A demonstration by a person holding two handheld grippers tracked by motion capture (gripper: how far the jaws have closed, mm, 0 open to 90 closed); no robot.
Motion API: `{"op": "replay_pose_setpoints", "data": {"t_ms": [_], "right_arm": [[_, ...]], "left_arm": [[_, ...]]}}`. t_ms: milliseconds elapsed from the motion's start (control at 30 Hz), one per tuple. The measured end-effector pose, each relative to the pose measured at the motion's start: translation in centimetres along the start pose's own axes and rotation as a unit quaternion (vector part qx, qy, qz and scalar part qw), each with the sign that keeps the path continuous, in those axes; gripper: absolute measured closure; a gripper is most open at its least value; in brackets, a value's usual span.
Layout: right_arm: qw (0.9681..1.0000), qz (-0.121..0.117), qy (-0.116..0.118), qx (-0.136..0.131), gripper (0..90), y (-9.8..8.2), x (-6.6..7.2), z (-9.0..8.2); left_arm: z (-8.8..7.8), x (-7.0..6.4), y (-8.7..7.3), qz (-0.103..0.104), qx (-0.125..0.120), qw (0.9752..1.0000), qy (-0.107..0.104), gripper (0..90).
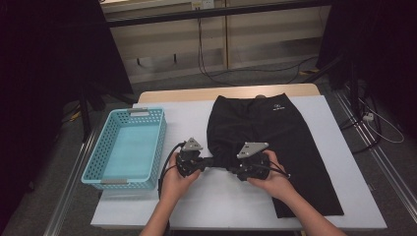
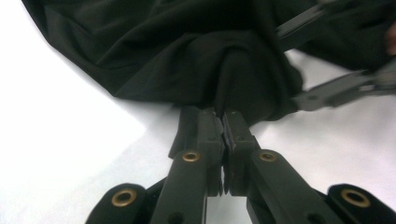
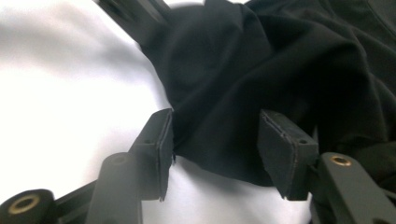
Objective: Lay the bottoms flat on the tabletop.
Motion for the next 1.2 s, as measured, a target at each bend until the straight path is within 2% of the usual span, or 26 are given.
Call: {"op": "replay_pose_setpoints", "data": {"t_ms": [100, 200, 233, 300, 333, 400, 533, 633, 733, 800, 900, 967, 1100, 1200], "right_arm": [[0.9999, 0.009, -0.002, 0.004, 47.5, -0.3, -0.4, 0.1], [0.9998, 0.004, -0.002, 0.017, 53.1, -0.6, -0.5, 0.3], [0.9999, 0.006, 0.001, 0.015, 57.2, -0.8, -0.5, 0.4], [0.9999, 0.011, 0.003, 0.013, 72.7, -0.8, -0.6, 0.3], [0.9999, 0.005, -0.001, 0.014, 79.5, -0.7, -0.7, 0.2], [0.9999, 0.015, 0.001, 0.007, 87.5, -0.7, -1.1, -0.2], [0.9995, 0.03, -0.001, -0.014, 89.4, 0.1, -1.8, -1.4], [0.9983, 0.04, -0.007, -0.041, 89.8, 1.1, -2.4, -2.7], [0.9961, 0.054, -0.012, -0.069, 90.0, 2.1, -2.9, -3.9], [0.9937, 0.069, -0.01, -0.088, 90.0, 2.6, -3.2, -4.6], [0.9904, 0.092, -0.014, -0.102, 89.8, 2.9, -3.4, -4.9], [0.9923, 0.084, -0.025, -0.087, 89.2, 2.5, -3.6, -4.4], [0.9939, 0.089, -0.038, -0.054, 87.2, 1.1, -3.9, -2.5], [0.9956, 0.068, -0.058, -0.03, 82.1, 0.5, -4.1, -1.6]], "left_arm": [[-0.6, 0.0, 0.3, -0.009, -0.008, 0.9999, 0.0, 87.6], [-1.0, 0.0, 0.5, -0.017, -0.016, 0.9997, 0.0, 87.6], [-1.1, 0.0, 0.6, -0.02, -0.017, 0.9996, -0.003, 87.6], [-1.3, -0.2, 0.8, -0.023, -0.022, 0.9995, -0.003, 87.6], [-1.5, -0.2, 0.9, -0.024, -0.025, 0.9994, -0.004, 87.6], [-1.8, -0.3, 1.2, -0.029, -0.03, 0.9991, -0.006, 87.6], [-2.4, -0.3, 1.7, -0.03, -0.038, 0.9988, -0.006, 87.6], [-2.9, -0.3, 2.1, -0.037, -0.05, 0.998, -0.003, 87.6], [-3.3, -0.3, 2.5, -0.037, -0.06, 0.9975, -0.004, 87.6], [-3.5, -0.5, 2.9, -0.025, -0.064, 0.9977, 0.001, 87.5], [-3.3, -0.9, 3.2, -0.02, -0.063, 0.9978, 0.004, 87.3], [-2.8, -0.8, 2.8, -0.024, -0.054, 0.9982, 0.009, 87.0], [-1.7, -0.5, 1.6, -0.028, -0.033, 0.9989, 0.014, 85.8], [-1.2, -0.5, 1.3, -0.02, -0.03, 0.9992, 0.019, 83.3]]}}
Point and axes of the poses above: each handheld gripper's, and its own axes: z roughly forward along the jaws, y roughly out of its top, x roughly to its left, the point moved 4 cm from there along z, roughly forward along the jaws, and after that the axes turned 12 degrees about -x, right-handed, at the moved point
